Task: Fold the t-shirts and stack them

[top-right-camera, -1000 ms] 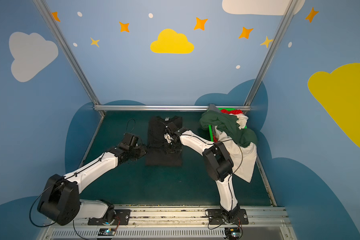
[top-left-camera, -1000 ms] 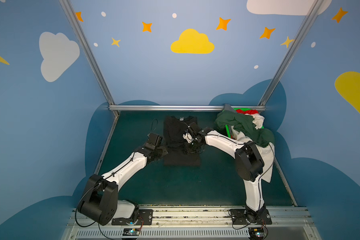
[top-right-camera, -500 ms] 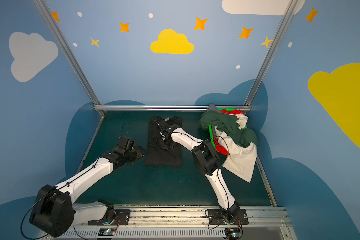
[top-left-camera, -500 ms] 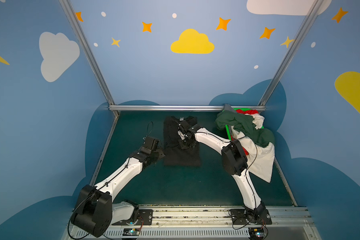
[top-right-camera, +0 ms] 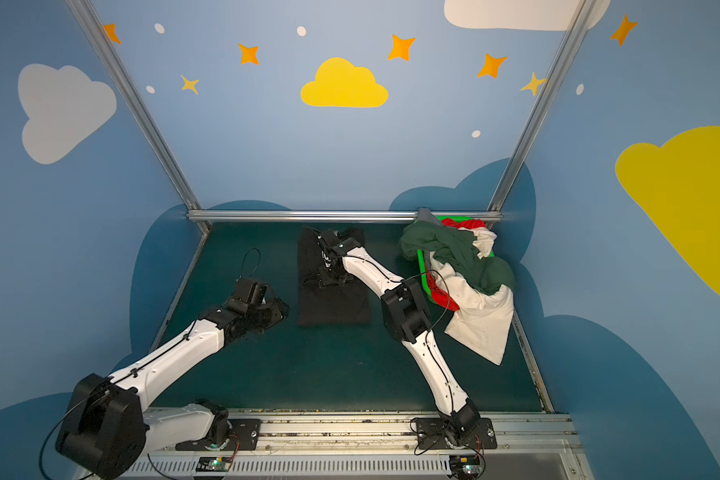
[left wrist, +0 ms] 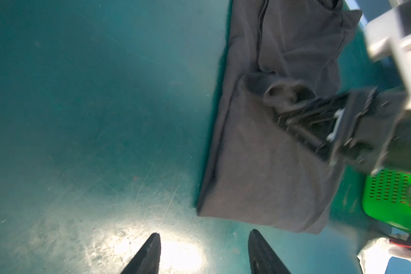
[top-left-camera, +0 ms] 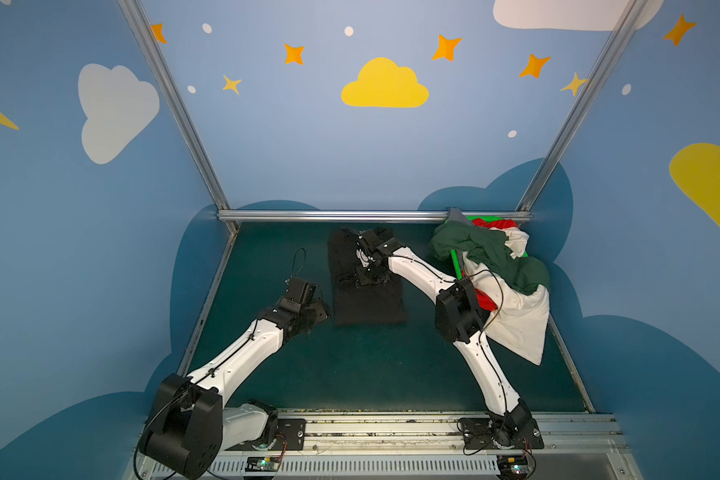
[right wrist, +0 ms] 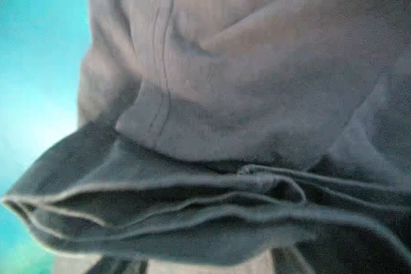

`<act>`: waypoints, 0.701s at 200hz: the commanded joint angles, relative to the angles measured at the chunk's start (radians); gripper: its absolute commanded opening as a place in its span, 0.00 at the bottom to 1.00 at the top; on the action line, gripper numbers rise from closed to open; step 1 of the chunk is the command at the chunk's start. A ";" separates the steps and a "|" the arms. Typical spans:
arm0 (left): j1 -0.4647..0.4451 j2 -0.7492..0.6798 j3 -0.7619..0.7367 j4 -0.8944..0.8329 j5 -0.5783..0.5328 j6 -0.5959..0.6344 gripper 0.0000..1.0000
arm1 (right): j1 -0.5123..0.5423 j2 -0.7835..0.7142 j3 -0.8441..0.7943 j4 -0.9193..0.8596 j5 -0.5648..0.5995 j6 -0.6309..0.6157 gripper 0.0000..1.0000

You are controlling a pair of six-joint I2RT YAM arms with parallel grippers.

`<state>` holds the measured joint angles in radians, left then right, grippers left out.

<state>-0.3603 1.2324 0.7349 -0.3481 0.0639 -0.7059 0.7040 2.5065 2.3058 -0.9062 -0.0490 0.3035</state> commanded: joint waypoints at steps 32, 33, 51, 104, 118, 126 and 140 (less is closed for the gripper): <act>0.003 -0.013 -0.041 0.004 0.022 0.017 0.59 | -0.014 -0.065 0.026 0.018 0.057 -0.036 0.87; 0.004 -0.012 -0.041 0.004 0.023 0.018 0.59 | -0.014 -0.067 0.027 0.018 0.057 -0.037 0.87; 0.004 0.001 -0.044 0.010 0.037 0.018 0.59 | -0.025 -0.091 0.028 0.009 0.099 -0.046 0.88; -0.002 0.046 -0.046 0.055 0.091 0.011 0.61 | -0.140 -0.183 0.009 -0.108 0.259 -0.047 0.97; -0.006 0.063 -0.043 0.068 0.099 0.010 0.62 | -0.171 -0.235 -0.062 -0.094 0.260 -0.042 0.97; -0.010 0.076 -0.040 0.077 0.104 0.007 0.62 | -0.183 -0.270 -0.121 -0.074 0.253 -0.037 0.97; -0.018 0.104 -0.035 0.097 0.110 0.004 0.62 | -0.193 -0.332 -0.234 -0.031 0.224 -0.026 0.97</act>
<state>-0.3668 1.2961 0.6952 -0.2890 0.1524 -0.7036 0.5304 2.2871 2.2108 -0.9405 0.1688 0.2619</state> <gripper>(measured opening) 0.615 0.967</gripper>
